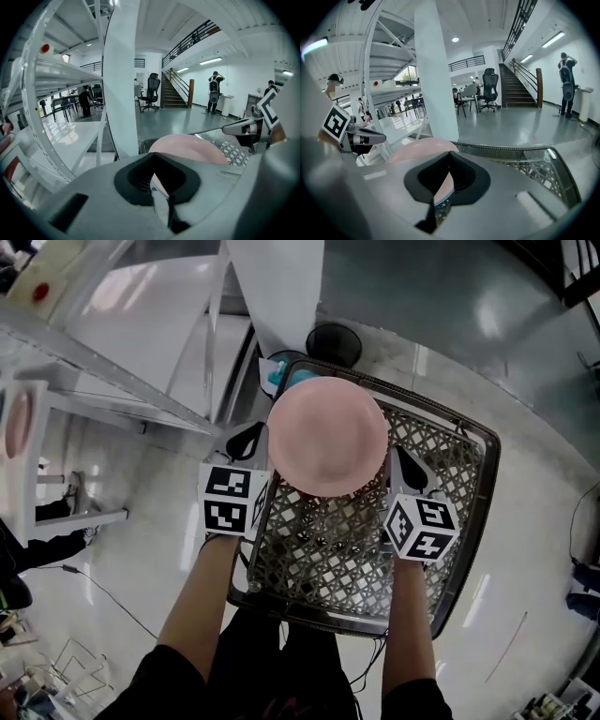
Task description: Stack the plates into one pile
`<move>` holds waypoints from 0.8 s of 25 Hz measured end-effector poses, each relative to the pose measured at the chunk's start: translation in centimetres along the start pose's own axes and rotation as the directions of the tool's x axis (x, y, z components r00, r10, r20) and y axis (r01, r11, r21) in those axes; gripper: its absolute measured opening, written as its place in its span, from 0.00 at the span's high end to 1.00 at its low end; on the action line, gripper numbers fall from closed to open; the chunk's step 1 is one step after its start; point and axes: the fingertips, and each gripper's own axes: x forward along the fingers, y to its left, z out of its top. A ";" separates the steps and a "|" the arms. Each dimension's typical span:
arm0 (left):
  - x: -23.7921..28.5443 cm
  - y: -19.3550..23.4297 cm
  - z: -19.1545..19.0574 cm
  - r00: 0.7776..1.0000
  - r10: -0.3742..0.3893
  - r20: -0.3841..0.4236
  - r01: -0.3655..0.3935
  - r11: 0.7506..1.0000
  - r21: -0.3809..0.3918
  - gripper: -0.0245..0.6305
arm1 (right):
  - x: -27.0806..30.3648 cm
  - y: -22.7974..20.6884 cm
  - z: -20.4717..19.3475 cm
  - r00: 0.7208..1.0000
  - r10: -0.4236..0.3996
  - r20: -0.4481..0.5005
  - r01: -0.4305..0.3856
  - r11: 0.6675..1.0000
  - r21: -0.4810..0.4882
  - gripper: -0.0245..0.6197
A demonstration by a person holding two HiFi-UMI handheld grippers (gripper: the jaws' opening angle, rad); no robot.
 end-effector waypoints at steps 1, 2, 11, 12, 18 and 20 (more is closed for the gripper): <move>-0.2 0.0 0.2 1.000 0.000 0.005 0.000 1.000 0.000 0.97 | -0.2 0.1 0.2 1.000 0.000 0.004 0.000 1.000 0.000 0.95; -0.4 -0.1 0.4 1.000 0.000 0.010 0.000 1.000 0.000 0.97 | -0.3 0.1 0.4 1.000 0.001 0.009 -0.001 1.000 0.000 0.95; -2.8 -0.6 2.4 0.998 0.002 0.058 -0.003 1.000 0.011 0.97 | -2.5 1.2 2.6 0.998 0.011 0.055 -0.010 1.000 -0.018 0.95; -3.1 -0.7 2.6 0.998 0.002 0.063 -0.003 1.000 0.011 0.97 | -2.8 1.2 2.9 0.998 0.010 0.059 -0.009 1.000 -0.024 0.95; -5.2 -1.7 3.9 0.996 -0.002 0.094 0.000 1.000 0.014 0.97 | -5.1 1.4 4.6 0.996 0.010 0.094 -0.006 0.999 -0.042 0.95; -5.9 -1.9 4.4 0.994 0.001 0.106 -0.003 1.000 0.013 0.97 | -5.9 1.5 5.1 0.994 0.009 0.108 -0.004 0.999 -0.045 0.95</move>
